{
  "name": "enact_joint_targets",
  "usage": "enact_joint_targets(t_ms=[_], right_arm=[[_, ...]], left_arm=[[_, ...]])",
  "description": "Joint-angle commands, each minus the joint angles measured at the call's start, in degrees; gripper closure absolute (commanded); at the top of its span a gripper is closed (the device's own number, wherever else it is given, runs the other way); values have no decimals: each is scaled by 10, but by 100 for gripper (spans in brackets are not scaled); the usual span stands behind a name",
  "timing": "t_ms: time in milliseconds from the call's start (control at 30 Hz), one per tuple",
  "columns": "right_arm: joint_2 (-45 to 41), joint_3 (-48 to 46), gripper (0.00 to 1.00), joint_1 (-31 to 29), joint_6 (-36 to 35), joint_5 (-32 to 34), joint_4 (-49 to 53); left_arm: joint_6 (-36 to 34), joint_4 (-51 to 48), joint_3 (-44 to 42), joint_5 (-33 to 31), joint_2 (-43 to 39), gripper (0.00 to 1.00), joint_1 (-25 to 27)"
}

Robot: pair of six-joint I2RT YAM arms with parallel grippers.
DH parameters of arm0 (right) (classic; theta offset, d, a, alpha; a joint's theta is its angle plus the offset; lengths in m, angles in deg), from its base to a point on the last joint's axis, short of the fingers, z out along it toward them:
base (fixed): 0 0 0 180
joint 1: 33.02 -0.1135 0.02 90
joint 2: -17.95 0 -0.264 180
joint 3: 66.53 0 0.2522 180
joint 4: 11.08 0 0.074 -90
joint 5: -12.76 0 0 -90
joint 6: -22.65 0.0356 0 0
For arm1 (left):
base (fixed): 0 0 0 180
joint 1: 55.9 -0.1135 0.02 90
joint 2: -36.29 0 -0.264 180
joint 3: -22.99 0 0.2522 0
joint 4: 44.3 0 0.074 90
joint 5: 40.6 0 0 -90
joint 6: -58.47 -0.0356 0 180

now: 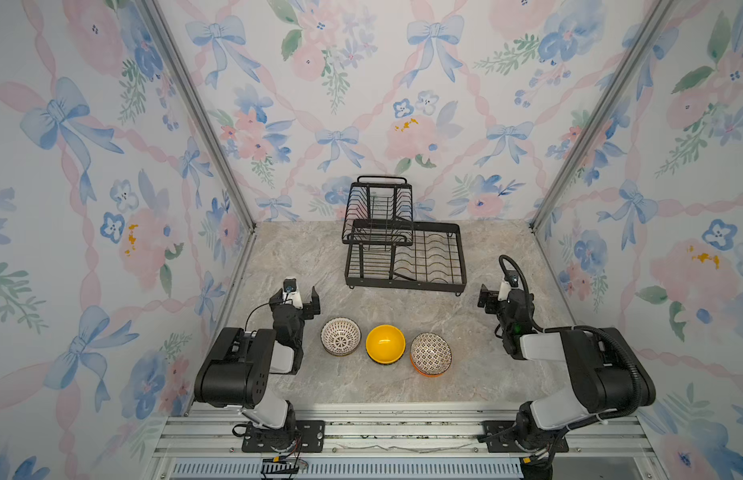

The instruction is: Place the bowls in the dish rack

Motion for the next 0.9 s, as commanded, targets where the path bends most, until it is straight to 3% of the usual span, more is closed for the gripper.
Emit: enact_joint_targets(t_ms=[0, 867], right_arm=[[4, -3, 3, 5, -2, -5, -19], [4, -2, 3, 7, -2, -9, -16]], left_arm=[[-5, -3, 0, 7, 1, 2, -1], [-3, -7, 3, 21, 1, 2, -6]])
